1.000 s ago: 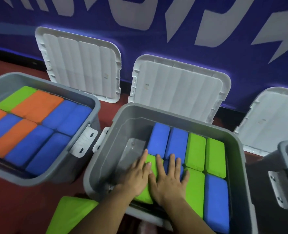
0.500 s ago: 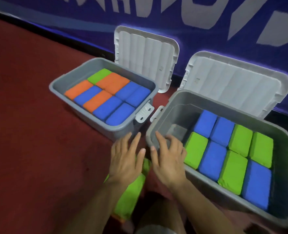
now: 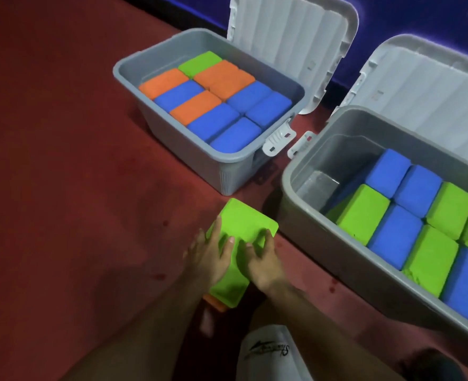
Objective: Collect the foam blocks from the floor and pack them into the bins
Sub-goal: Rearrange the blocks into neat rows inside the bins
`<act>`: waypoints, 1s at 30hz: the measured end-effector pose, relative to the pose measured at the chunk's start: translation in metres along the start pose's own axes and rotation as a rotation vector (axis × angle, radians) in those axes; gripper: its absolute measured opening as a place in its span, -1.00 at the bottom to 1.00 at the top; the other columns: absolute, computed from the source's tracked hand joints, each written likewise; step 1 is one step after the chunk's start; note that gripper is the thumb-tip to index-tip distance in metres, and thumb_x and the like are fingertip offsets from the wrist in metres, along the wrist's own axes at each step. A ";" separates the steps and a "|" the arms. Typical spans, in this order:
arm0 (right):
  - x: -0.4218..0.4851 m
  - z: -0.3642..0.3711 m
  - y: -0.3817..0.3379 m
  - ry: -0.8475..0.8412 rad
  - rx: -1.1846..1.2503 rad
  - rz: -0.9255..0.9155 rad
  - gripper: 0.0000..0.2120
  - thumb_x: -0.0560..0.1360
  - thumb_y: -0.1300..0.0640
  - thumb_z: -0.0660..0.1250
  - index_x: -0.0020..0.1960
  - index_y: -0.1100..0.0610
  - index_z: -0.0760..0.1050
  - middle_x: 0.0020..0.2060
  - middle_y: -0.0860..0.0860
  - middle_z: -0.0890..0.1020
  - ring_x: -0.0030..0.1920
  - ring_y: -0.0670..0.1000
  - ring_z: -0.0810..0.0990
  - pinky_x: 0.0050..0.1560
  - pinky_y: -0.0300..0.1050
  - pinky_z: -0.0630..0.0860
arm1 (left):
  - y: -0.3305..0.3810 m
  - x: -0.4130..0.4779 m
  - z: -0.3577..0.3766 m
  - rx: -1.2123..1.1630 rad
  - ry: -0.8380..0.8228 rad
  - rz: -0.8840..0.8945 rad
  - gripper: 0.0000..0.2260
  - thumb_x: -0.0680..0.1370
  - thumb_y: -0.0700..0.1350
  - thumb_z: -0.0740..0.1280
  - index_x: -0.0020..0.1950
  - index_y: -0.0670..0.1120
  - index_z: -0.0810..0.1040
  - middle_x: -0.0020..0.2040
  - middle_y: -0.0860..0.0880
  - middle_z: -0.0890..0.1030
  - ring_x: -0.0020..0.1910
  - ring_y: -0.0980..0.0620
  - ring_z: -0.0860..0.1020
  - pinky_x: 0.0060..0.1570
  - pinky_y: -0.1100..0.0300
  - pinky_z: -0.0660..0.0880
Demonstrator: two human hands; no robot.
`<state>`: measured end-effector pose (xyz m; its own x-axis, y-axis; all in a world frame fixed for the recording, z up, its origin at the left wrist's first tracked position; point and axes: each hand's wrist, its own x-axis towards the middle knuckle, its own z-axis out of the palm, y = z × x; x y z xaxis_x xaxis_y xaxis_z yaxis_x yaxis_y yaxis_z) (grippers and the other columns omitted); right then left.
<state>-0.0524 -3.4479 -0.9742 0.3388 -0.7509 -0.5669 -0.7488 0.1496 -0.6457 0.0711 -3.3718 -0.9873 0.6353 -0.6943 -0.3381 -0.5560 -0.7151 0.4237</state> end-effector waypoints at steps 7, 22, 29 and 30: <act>-0.045 -0.004 -0.018 0.200 0.243 -0.307 -0.21 0.50 -0.20 0.41 0.57 -0.12 0.07 0.42 0.01 0.28 0.34 -0.11 0.38 0.35 -0.23 0.29 | -0.002 -0.026 -0.013 -0.113 0.334 0.085 -0.29 0.52 0.40 0.08 0.63 0.15 0.11 0.17 -0.18 0.43 0.08 -0.27 0.52 0.10 -0.11 0.53; -0.089 -0.192 -0.087 0.500 0.715 -0.600 -0.55 0.42 -0.39 0.27 0.18 -0.17 0.41 -0.08 0.01 0.52 -0.17 -0.03 0.56 -0.18 0.15 0.64 | 0.165 -0.018 -0.137 -0.410 0.495 0.653 -0.28 0.53 0.50 -0.07 0.57 0.13 0.04 0.45 -0.22 0.29 0.43 -0.31 0.33 0.37 -0.39 0.24; -0.093 -0.258 -0.082 0.671 0.582 -0.532 -0.37 0.32 -0.55 0.33 0.08 -0.09 0.32 -0.12 -0.03 0.57 -0.12 0.10 0.61 0.01 0.32 0.61 | 0.277 -0.010 -0.149 -0.813 0.144 0.769 -0.06 0.40 0.59 0.13 0.54 -0.05 0.14 0.43 -0.12 0.38 0.42 -0.03 0.40 0.42 -0.05 0.32; -0.091 -0.266 -0.081 0.670 0.525 -0.537 -0.37 0.32 -0.52 0.35 0.13 -0.11 0.32 -0.08 -0.06 0.60 -0.09 0.04 0.63 0.05 0.27 0.60 | 0.290 -0.010 -0.150 -0.875 0.047 0.765 -0.08 0.40 0.54 0.21 0.53 -0.06 0.16 0.38 -0.08 0.45 0.35 0.12 0.47 0.36 0.10 0.38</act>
<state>-0.1740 -3.5628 -0.7347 0.0462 -0.9850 0.1661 -0.1900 -0.1719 -0.9666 -0.0162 -3.5599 -0.7347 0.3231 -0.9038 0.2805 -0.2549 0.2023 0.9456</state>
